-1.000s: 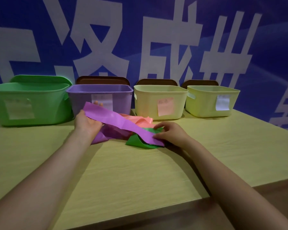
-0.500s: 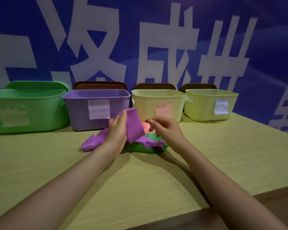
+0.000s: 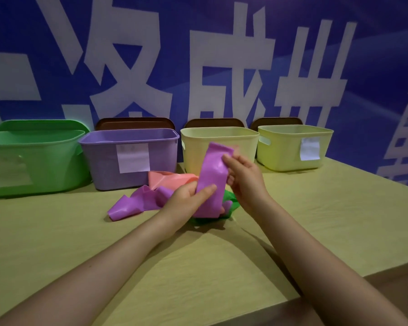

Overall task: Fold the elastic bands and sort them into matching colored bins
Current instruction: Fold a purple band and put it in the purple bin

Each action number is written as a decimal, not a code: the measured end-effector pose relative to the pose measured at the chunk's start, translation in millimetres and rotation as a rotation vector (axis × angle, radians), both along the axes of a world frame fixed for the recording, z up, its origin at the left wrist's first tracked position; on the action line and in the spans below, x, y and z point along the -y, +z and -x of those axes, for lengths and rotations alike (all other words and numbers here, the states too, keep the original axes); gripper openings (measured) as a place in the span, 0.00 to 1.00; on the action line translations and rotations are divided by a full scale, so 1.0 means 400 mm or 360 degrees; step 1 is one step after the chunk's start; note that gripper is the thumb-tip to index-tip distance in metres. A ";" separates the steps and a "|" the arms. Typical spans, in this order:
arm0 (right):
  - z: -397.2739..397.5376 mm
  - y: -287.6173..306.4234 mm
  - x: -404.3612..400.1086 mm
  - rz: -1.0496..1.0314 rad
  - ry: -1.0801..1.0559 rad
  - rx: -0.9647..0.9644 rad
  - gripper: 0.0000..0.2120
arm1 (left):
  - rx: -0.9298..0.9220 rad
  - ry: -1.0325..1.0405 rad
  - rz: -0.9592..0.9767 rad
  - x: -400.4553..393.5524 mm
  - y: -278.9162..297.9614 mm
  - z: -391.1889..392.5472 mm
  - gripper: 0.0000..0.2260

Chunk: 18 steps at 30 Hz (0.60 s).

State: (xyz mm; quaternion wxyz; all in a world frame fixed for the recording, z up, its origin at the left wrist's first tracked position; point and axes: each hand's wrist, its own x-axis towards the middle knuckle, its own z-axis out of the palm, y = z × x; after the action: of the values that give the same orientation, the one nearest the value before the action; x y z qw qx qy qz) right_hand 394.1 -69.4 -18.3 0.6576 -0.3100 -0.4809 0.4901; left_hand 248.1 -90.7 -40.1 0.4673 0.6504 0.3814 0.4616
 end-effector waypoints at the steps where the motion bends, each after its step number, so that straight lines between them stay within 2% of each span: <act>1: -0.013 0.005 -0.002 0.0038 -0.0021 -0.0155 0.04 | -0.0066 -0.0056 0.0016 0.006 -0.003 -0.001 0.04; 4: -0.035 0.007 -0.012 0.0083 -0.0122 -0.0266 0.07 | -0.0068 -0.0113 0.0085 0.023 0.002 -0.012 0.05; 9: -0.079 -0.012 -0.047 0.0185 -0.0463 -0.0379 0.06 | 0.0374 -0.0246 0.0363 0.065 0.024 -0.035 0.03; 14: -0.111 -0.048 -0.068 0.0326 -0.0690 -0.0162 0.08 | 0.0693 -0.0183 0.0579 0.068 0.025 -0.044 0.04; 18: -0.137 -0.072 -0.086 0.0458 -0.0814 -0.0144 0.08 | 0.0733 -0.0407 0.0707 0.064 0.018 -0.022 0.08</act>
State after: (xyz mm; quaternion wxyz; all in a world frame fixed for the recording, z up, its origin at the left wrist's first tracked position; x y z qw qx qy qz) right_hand 449.1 -35.1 -47.2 0.7298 -0.4890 -0.2830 0.3850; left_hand 256.9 -116.1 -32.9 0.7253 0.4541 0.2725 0.4398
